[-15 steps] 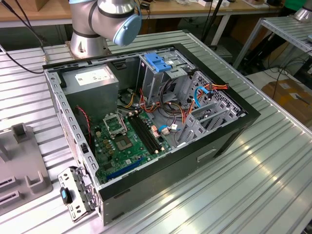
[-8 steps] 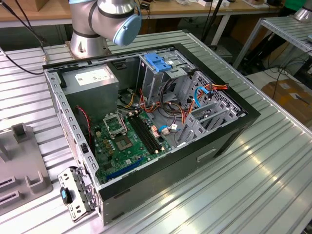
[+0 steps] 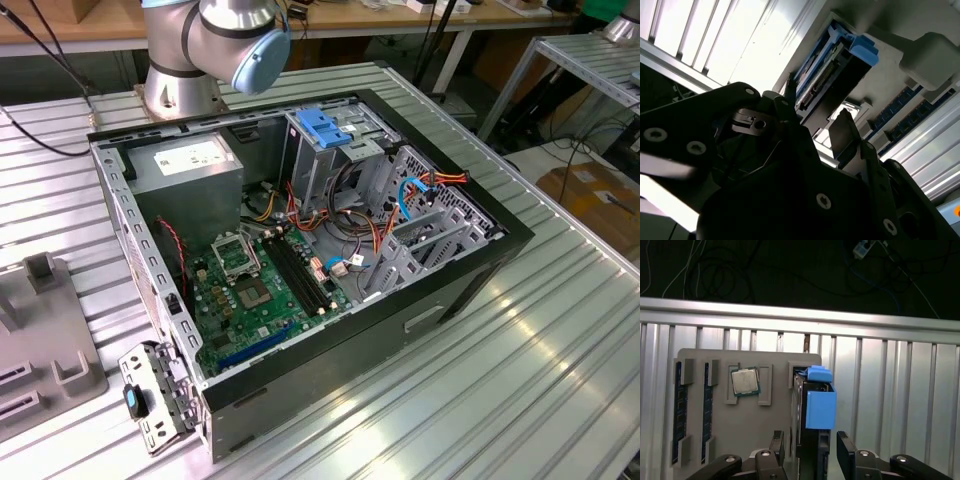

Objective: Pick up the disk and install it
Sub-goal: 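Pick up the disk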

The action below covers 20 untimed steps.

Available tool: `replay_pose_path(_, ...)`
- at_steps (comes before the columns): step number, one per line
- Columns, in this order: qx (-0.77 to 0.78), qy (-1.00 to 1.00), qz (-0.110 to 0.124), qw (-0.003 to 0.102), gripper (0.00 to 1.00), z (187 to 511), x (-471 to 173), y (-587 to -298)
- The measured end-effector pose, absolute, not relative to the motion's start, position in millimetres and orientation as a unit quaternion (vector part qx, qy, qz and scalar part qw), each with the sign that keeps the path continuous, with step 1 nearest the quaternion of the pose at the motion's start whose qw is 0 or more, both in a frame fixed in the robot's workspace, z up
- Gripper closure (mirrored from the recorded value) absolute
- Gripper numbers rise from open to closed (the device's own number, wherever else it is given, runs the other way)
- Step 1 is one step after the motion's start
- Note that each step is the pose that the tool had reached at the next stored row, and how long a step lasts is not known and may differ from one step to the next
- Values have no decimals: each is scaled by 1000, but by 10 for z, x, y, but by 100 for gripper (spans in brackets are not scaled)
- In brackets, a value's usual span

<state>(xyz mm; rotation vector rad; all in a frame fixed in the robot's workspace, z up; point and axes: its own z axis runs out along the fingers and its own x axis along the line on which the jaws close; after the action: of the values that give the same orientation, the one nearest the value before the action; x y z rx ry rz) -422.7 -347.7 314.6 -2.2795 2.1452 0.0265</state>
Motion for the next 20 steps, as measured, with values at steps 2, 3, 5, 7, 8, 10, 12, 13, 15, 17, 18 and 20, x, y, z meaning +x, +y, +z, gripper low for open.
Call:
replay_pose_path(2, -728, 685, 9, 6, 46, 3143, -4227, -3477)
replay_pose_path(3, -728, 685, 9, 6, 46, 3143, -4227, -3477)
replay_pose_path(5, -728, 685, 8, 6, 46, 3141, -4227, -3477)
replay_pose_path(7, -728, 685, 8, 6, 46, 3123, -4227, -3476)
replay_pose_path(8, -728, 685, 8, 6, 46, 3123, -4227, -3476)
replay_pose_path(10, -728, 685, 8, 6, 46, 3123, -4227, -3477)
replay_pose_path(12, -728, 685, 9, 6, 46, 3122, -4227, -3477)
replay_pose_path(13, -728, 685, 8, 6, 46, 3121, -4227, -3477)
replay_pose_path(15, -728, 685, 8, 6, 46, 3119, -4227, -3477)
replay_pose_path(17, -728, 685, 8, 6, 46, 3119, -4227, -3477)
replay_pose_path(18, -728, 685, 8, 6, 46, 3116, -4227, -3476)
replay_pose_path(20, -728, 685, 8, 6, 46, 3105, -4227, -3477)
